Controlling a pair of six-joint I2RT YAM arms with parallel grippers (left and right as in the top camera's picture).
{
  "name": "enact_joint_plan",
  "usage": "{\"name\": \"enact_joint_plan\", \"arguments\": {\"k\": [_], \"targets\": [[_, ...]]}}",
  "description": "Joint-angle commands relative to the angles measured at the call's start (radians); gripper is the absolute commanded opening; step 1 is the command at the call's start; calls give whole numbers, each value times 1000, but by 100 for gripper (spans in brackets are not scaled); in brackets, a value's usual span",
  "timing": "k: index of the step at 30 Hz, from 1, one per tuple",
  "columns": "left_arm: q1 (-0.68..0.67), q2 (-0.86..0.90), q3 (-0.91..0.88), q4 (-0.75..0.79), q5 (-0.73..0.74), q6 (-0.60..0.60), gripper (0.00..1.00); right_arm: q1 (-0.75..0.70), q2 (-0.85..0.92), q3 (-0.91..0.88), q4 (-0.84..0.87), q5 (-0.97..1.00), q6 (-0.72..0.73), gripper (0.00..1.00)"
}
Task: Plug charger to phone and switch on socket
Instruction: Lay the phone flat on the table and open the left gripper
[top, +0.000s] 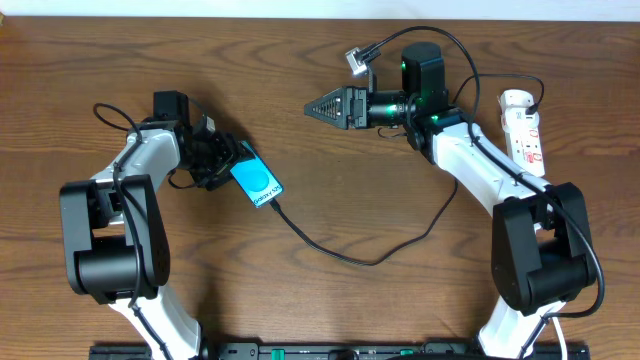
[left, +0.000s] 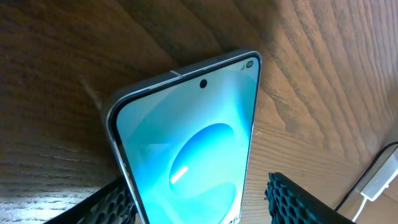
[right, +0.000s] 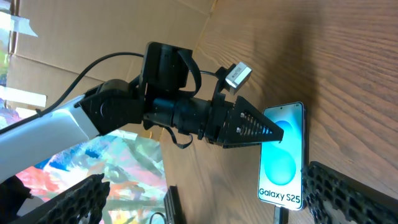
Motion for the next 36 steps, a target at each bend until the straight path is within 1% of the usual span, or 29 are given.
{"name": "enact_joint_plan", "arguments": {"k": [1, 7, 11, 17, 21, 26, 31, 36], "targets": [[4, 48, -39, -31, -133, -3, 68, -9, -3, 13, -1, -11, -26, 99], [4, 47, -39, -47, -138, -6, 68, -9, -3, 13, 0, -10, -26, 99], [4, 46, -39, -65, -186, -24, 68, -9, -3, 13, -1, -11, -26, 99], [4, 43, -39, -79, -198, -33, 68, -9, -3, 13, -1, -11, -26, 99], [4, 29, -39, -100, -266, -55, 68, -9, -3, 13, -1, -11, -26, 99], [4, 5, -35, -101, -268, -54, 68, -9, -3, 13, -1, -11, -26, 99], [4, -50, -34, -98, -271, -53, 68, -9, -3, 13, -1, -11, -26, 99], [4, -169, -33, -96, -272, -49, 68, -9, -3, 13, -2, -11, -29, 99]]}}
